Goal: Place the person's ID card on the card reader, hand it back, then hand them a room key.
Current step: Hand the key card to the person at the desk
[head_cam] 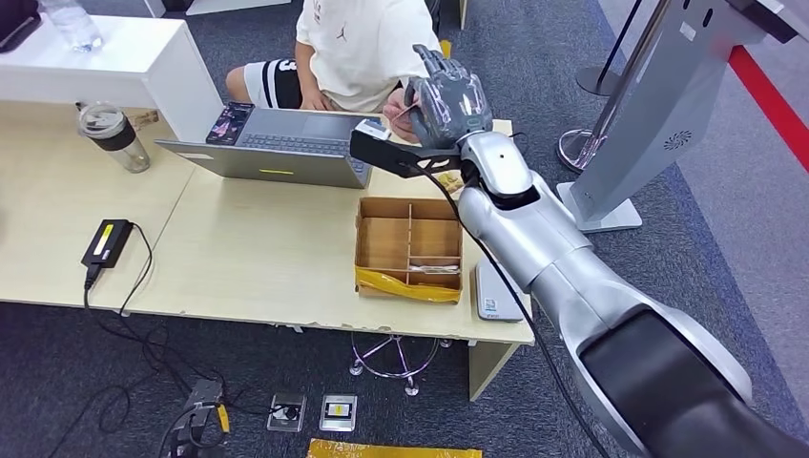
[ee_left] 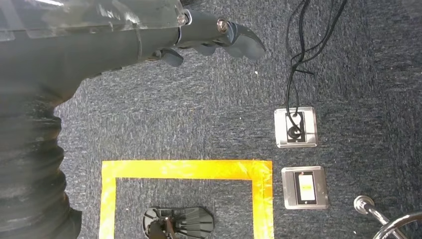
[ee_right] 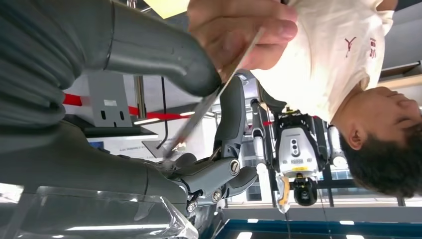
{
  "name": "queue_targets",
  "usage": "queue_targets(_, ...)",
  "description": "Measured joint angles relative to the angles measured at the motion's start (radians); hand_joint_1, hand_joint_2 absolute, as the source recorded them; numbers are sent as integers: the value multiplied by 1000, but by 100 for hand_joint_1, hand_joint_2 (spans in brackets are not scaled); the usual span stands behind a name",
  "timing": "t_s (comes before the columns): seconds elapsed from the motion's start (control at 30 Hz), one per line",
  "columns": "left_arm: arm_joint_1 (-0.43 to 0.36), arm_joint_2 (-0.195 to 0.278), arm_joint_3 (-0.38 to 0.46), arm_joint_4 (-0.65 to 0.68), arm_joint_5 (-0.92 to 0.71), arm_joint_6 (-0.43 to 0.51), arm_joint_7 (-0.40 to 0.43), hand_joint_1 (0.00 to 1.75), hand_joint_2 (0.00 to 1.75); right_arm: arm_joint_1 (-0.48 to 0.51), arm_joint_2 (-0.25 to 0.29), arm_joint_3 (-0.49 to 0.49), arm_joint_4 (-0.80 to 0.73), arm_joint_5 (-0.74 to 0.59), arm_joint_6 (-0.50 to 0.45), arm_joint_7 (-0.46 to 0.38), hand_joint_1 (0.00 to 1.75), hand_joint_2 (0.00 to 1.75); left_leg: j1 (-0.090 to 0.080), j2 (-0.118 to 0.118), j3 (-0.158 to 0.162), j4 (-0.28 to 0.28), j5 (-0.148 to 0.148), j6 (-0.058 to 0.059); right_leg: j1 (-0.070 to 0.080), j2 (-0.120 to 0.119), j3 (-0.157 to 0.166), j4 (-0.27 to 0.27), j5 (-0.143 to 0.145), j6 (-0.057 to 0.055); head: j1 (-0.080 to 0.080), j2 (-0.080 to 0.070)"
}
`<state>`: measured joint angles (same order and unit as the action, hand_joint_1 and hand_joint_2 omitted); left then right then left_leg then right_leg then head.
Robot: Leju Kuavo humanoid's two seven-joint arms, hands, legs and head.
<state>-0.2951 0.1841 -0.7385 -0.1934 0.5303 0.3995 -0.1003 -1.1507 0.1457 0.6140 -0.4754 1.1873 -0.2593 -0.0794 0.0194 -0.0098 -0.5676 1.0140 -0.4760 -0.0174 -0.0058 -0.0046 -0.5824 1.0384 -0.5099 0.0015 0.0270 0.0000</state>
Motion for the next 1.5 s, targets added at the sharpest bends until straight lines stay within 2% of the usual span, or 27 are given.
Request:
queue_targets(0.57,4,6,1,1,-2,3,-4,0,175,36,-52,-45,-9,-108,-130,-77,0,175,0,3,1,0,0,0,0,2,0,0,1,-1,0,0)
queue_targets(0.63,10,7,1,1,2,6,-10,0,175,56,-68,-64,-47,-144,-112,-84,0,175,0,3,1,0,0,0,0,3,0,0,1,-1,0,0)
queue_targets(0.7,19,10,1,1,9,8,-21,0,175,100,-93,-82,-131,-188,-37,-63,0,175,0,3,1,0,0,0,0,3,0,0,1,-1,0,0)
queue_targets(0.83,46,20,3,2,28,5,-44,0,175,245,-158,-113,-400,-269,166,35,0,175,0,3,1,0,-1,0,0,3,0,-1,1,-1,0,0)
queue_targets(0.97,67,28,6,3,40,-2,-58,0,175,364,-211,-125,-626,-306,242,95,0,175,0,5,1,0,-2,-1,0,4,-1,-1,1,-1,0,0)
queue_targets(1.17,96,35,21,4,59,-2,-72,0,175,635,-289,-138,-940,-307,202,140,0,175,2,6,2,0,-5,-1,1,4,1,-1,-1,-2,0,0)
queue_targets(1.37,120,37,39,5,104,19,-95,0,175,777,-323,-132,-1037,-294,102,139,0,175,2,8,4,0,-6,-2,2,6,2,-1,-1,-2,0,0)
queue_targets(1.5,131,35,53,6,123,34,-98,0,175,805,-332,-124,-1063,-278,70,109,0,175,2,10,3,0,-6,-2,2,7,1,-1,0,-3,0,0)
